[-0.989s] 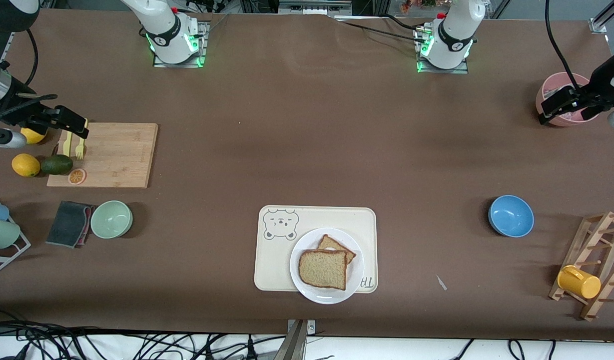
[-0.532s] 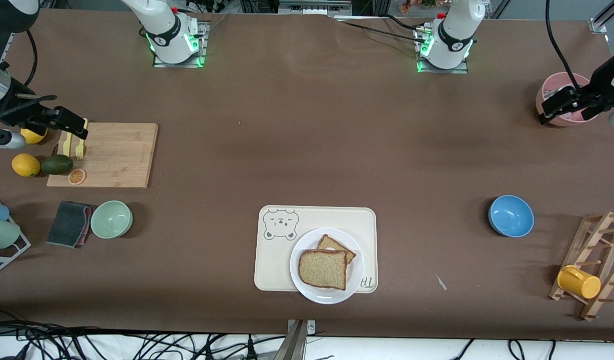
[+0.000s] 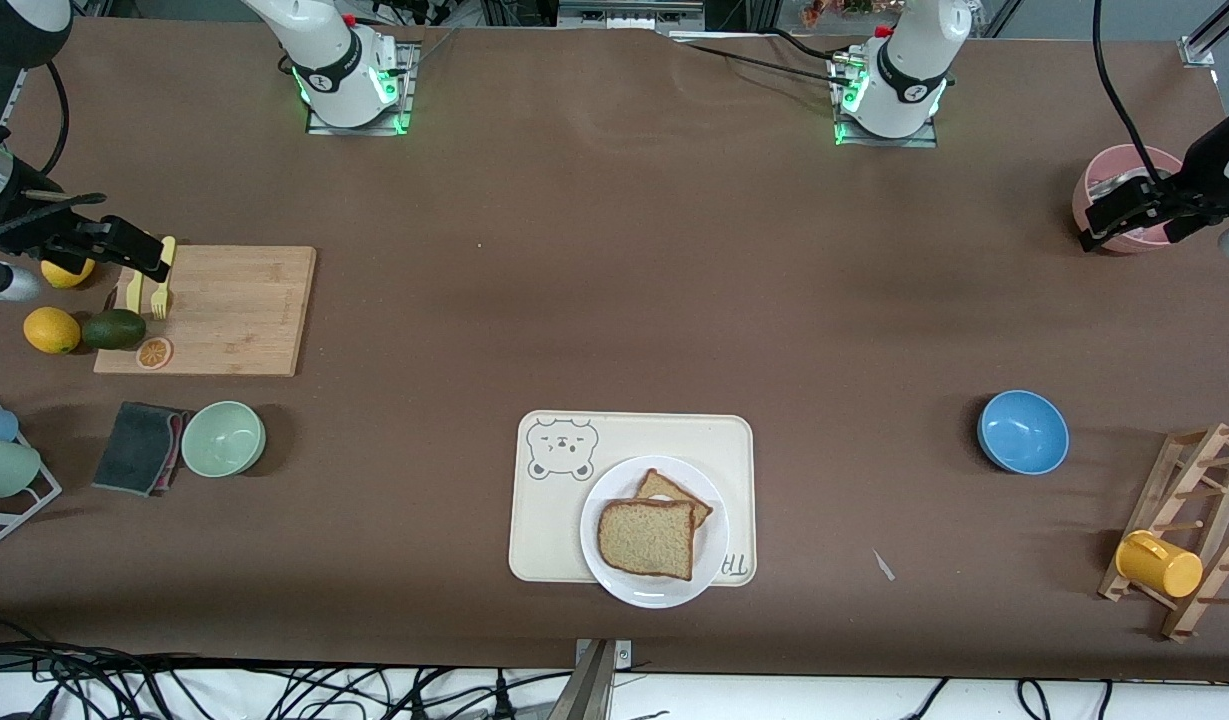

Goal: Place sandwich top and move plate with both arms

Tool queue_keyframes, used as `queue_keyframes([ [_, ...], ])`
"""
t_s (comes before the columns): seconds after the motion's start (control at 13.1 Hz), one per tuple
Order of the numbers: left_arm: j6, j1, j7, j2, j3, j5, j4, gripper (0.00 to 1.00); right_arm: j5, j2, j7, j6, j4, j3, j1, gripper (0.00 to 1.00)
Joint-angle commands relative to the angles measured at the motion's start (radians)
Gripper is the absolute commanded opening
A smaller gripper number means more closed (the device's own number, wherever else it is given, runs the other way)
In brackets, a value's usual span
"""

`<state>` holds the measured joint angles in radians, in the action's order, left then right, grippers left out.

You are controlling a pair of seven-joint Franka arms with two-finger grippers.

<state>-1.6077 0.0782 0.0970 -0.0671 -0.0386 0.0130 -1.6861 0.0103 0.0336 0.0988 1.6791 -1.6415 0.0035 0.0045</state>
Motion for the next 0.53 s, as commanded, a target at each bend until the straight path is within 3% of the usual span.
queue_keyframes([
  [0.0, 0.008, -0.091, 0.000, 0.004, 0.082, -0.025, 0.011, 1.00, 0.014, 0.011, 0.002, -0.010, 0.025, 0.004, -0.006, 1.00],
  [0.15, 0.011, -0.162, 0.000, 0.001, 0.157, -0.024, 0.013, 1.00, 0.014, 0.011, 0.002, -0.010, 0.025, 0.004, -0.006, 1.00],
  [0.46, 0.011, -0.155, 0.000, 0.001, 0.157, -0.024, 0.013, 1.00, 0.014, 0.011, 0.001, -0.010, 0.026, 0.004, -0.006, 1.00],
])
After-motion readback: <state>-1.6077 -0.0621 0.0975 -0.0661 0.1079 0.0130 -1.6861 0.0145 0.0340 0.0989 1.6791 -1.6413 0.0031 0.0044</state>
